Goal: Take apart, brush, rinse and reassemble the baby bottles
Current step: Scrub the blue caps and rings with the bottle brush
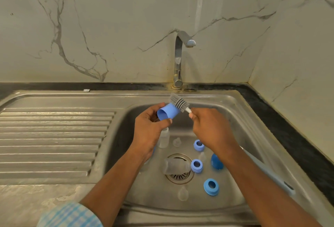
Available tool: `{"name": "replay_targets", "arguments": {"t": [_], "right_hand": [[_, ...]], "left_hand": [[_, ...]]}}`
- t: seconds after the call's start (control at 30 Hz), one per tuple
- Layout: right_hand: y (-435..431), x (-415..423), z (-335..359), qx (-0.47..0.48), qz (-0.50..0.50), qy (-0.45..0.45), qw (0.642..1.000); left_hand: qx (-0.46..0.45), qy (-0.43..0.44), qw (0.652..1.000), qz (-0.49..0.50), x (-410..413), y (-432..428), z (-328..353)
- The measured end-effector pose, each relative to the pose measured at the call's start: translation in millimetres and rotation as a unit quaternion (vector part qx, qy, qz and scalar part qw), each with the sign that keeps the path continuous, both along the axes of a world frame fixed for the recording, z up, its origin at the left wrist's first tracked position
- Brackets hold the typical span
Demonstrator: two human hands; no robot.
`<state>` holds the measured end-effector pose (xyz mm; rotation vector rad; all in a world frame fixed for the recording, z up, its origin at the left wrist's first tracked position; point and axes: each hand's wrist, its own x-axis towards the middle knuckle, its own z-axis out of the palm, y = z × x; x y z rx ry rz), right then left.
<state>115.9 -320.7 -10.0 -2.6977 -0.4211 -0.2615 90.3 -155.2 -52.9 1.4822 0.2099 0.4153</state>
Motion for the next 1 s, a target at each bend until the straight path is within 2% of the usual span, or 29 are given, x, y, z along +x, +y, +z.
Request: {"name": "replay_targets", "arguments": {"t": [0.1,0.27,0.4,0.5,0.63,0.8,1.0], "right_hand": [[-6.6,2.1,0.2,0.009,-0.011,0.008,1.0],[8.5,-14.4,0.7,0.012,0.09,0.007,0.996],[2.0,-1.6,0.3,0.017,-0.001,-0.006,1.0],[0.4,-0.1,-4.0,0.017,-0.017,-0.026,0.999],[-3.4,0.8,-5.2,0.038,-0.043,-0.061,0.996],[-10.1,8.5,-9.8,0.023,-0.037,-0.017,0.999],[-10.8,10.2,-9.5,0.044,-0.016,-0.024,0.999]], "left_hand": [[0.044,-0.011,0.999,-0.015,-2.6,-3.9,0.1],[0.055,-0.029,0.998,-0.005,-3.8,-1.1,2.7],[0.071,-0.033,0.997,-0.013,-2.5,-4.7,-1.1],[0.081,-0.046,0.995,-0.014,-3.2,-6.7,-1.5],[0.027,-0.051,0.998,-0.008,-3.1,-4.2,3.0],[-0.055,-0.038,0.998,-0.013,-2.1,-2.5,1.4],[-0.125,-0.009,0.991,-0.042,-0.6,2.3,0.9]]}}
